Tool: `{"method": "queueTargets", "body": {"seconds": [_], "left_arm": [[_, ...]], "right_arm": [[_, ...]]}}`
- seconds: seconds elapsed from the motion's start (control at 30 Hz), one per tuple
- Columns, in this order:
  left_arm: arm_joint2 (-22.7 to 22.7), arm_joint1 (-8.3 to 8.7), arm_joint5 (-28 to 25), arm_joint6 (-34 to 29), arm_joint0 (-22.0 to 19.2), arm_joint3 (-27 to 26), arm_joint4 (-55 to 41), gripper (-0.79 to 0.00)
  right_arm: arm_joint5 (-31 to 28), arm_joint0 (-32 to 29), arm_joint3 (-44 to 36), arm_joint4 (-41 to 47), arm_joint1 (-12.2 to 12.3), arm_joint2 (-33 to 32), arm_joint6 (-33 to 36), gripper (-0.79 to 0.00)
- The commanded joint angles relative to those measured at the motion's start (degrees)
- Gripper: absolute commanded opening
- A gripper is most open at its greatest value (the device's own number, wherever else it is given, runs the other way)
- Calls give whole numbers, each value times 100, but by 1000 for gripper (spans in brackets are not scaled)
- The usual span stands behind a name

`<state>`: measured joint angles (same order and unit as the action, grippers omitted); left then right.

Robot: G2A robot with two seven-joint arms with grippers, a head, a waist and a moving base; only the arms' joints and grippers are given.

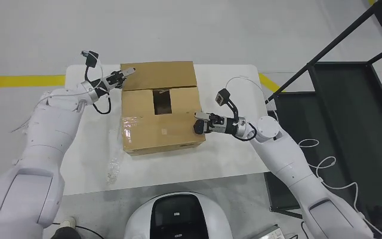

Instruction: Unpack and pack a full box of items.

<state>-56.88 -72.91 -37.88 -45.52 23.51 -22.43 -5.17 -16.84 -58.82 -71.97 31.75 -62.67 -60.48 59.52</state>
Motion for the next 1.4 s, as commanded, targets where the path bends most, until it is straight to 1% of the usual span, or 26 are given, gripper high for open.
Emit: {"method": "queueTargets", "body": {"seconds": [0.0,0.13,0.23,0.4,0.5,0.63,0.87,0.93,1.13,1.23,1.37], "left_arm": [[11,-58,-173,-93,-88,153,-126,0],[-11,-129,-466,-301,-197,319,-360,0],[-58,-142,-747,-475,-247,424,-514,0],[-176,-105,-1175,-872,-217,465,-796,0],[-184,-56,-1216,-873,-99,245,-845,0],[-155,84,-1238,-851,138,-171,-806,0],[-102,389,-1191,-898,571,-913,-770,0],[-93,477,-1155,-934,697,-1169,-839,0],[37,763,-902,-1187,1013,-1908,-814,0],[69,871,-860,-1229,1123,-2157,-887,0],[-27,1023,-975,-1114,1262,-2421,-1180,0]], "right_arm": [[0,0,0,0,0,0,0,0],[0,0,0,0,0,0,0,0],[0,0,0,0,0,0,0,0],[0,0,0,0,0,0,0,0],[0,0,0,0,0,0,0,0],[0,0,0,0,0,0,0,0],[0,0,0,0,0,0,0,0],[37,-70,-110,-9,-1,-24,-139,0],[123,-167,-330,21,28,-214,-206,0],[170,-188,-374,15,37,-273,-206,0],[247,-234,-386,-9,57,-368,-160,0]]}}
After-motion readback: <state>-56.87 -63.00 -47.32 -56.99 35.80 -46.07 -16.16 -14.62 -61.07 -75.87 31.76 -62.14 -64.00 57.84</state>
